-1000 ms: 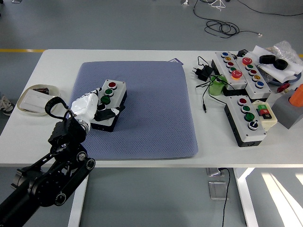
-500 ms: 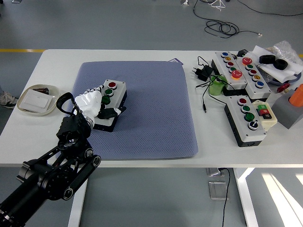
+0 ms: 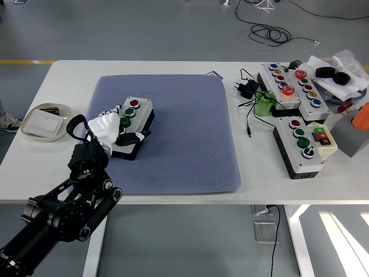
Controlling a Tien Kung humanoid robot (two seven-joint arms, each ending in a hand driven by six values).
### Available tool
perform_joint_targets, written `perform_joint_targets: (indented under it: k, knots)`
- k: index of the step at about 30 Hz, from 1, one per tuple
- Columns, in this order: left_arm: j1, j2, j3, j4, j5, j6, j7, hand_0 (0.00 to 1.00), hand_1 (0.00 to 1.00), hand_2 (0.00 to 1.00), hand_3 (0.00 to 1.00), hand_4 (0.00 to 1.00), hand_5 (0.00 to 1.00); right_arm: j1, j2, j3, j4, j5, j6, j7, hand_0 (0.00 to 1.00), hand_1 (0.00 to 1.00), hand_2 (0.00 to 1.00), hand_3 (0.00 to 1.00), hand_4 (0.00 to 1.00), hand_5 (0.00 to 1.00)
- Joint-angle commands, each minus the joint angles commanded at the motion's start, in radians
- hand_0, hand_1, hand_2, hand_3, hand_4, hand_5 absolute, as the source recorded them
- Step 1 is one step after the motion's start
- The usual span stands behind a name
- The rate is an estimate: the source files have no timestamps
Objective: Pick up the button,place it on the desk,press the button,press the button
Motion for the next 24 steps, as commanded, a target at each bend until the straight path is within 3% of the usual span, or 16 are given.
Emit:
perform_joint_targets:
  k: [11, 12, 17, 18, 23, 24]
  knots:
    - [0.002, -0.001, -0.024, 0.022, 0.0, -0.023, 0.0, 0.795, 0.985, 0.998, 0.998, 0.974, 0.635, 0.0, 0.001, -0.002, 0.0, 0.004, -0.002, 0.0, 0.787, 0.797, 0.817, 0.751, 0.412, 0.479]
    - [0.002, -0.001, -0.023, 0.022, 0.0, -0.026, 0.0, 0.695, 0.895, 0.998, 0.998, 0.933, 0.52, 0.0, 0.001, -0.002, 0.0, 0.004, -0.002, 0.0, 0.787, 0.797, 0.817, 0.751, 0.412, 0.479]
    - [-0.002, -0.001, -0.016, 0.009, 0.0, -0.049, 0.0, 0.695, 0.895, 0.998, 0.998, 0.933, 0.52, 0.0, 0.001, -0.001, 0.0, 0.001, -0.002, -0.001, 0.787, 0.797, 0.817, 0.751, 0.412, 0.479]
    - [-0.003, -0.001, -0.015, 0.007, 0.0, -0.053, 0.0, 0.59, 0.766, 0.912, 0.998, 0.904, 0.439, 0.0, 0.0, -0.001, 0.0, 0.001, -0.002, -0.001, 0.787, 0.797, 0.817, 0.751, 0.412, 0.479]
    - [-0.008, 0.0, -0.007, -0.001, 0.0, -0.06, 0.0, 0.59, 0.766, 0.912, 0.998, 0.904, 0.439, -0.001, 0.0, 0.002, 0.0, -0.004, -0.001, -0.001, 0.787, 0.797, 0.817, 0.751, 0.412, 0.479]
    - [-0.008, 0.0, -0.007, -0.003, 0.0, -0.061, 0.0, 0.349, 0.525, 0.608, 0.832, 0.874, 0.364, -0.001, 0.0, 0.002, 0.0, -0.004, -0.001, -0.001, 0.787, 0.797, 0.817, 0.751, 0.412, 0.479]
